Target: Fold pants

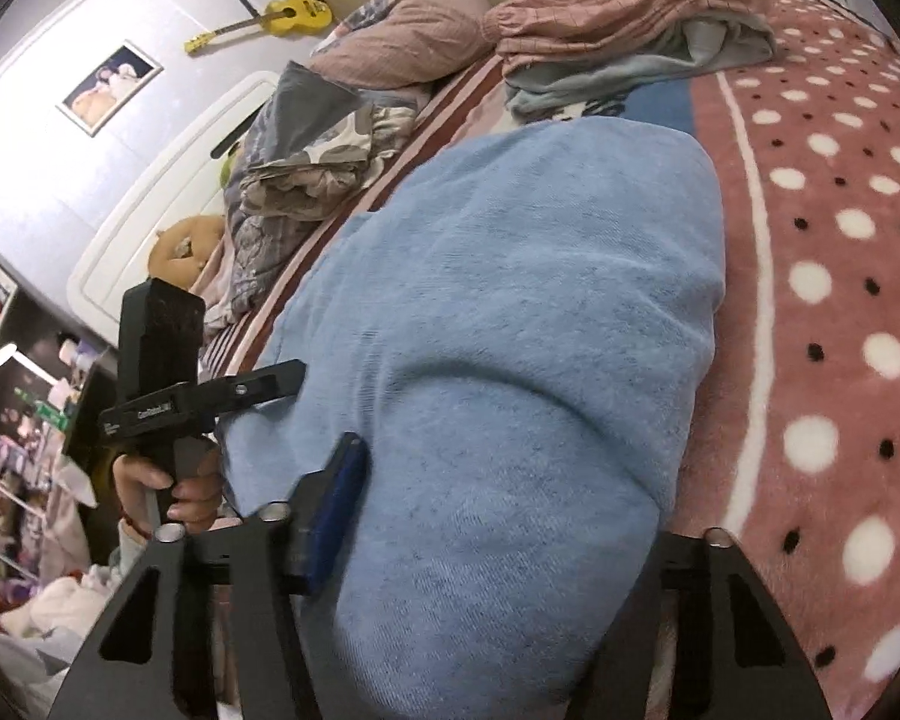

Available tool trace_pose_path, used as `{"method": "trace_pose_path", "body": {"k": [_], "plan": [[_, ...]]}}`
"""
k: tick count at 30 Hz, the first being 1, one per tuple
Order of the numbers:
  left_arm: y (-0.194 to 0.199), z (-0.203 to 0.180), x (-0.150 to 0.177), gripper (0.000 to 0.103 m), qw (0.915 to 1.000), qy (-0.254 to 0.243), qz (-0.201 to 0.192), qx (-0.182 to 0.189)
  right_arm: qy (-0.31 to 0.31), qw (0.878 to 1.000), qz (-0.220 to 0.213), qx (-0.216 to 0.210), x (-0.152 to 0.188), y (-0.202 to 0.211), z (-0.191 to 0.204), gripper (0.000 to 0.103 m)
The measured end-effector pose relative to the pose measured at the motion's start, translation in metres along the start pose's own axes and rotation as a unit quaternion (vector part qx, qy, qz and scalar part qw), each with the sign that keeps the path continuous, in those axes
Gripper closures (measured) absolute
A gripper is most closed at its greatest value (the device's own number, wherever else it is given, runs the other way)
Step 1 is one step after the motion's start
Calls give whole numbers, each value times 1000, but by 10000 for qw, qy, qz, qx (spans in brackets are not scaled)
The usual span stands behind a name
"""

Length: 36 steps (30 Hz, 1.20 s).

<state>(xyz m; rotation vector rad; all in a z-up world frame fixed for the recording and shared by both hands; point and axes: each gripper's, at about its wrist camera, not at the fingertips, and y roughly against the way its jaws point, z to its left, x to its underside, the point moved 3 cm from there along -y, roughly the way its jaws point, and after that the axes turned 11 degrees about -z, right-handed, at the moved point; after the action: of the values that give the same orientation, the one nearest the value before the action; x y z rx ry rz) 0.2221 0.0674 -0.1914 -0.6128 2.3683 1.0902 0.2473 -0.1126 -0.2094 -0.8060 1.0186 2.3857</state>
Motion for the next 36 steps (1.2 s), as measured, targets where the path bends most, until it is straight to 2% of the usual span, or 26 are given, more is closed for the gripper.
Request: {"method": "trace_pose_path", "body": {"k": [2,4,7,10,15,20,24,28,31,36], "plan": [[4,-6,-1,43,10000,-28,-61,-64,61,10000,-49,50,0,4,3,63],[12,-13,-5,58,9996,-109,-200,-155,166,9997,-134,115,-1,9,7,66],[25,-30,-14,71,9985,-319,-395,-190,259,9992,-260,135,-6,15,14,69],[31,-54,-30,75,9960,-650,-538,-298,284,9987,-402,95,-16,23,16,70],[33,-83,-64,77,9924,-925,-734,-342,274,9975,-648,23,-51,39,14,71],[17,-114,-130,77,9874,-1141,-993,-460,453,9944,-948,102,-115,52,10,71],[-10,-130,-192,77,9862,-1187,-999,-575,289,9938,-1066,133,-185,48,-14,71],[-51,-138,-257,77,9834,-1301,-1004,-769,260,9917,-1223,314,-247,37,-36,71],[-88,-136,-300,77,9854,-1185,-977,-740,180,9900,-1305,496,-294,25,-61,71],[-152,-128,-348,77,9851,-1195,-866,-880,31,9884,-1306,774,-348,-3,-109,71]]}}
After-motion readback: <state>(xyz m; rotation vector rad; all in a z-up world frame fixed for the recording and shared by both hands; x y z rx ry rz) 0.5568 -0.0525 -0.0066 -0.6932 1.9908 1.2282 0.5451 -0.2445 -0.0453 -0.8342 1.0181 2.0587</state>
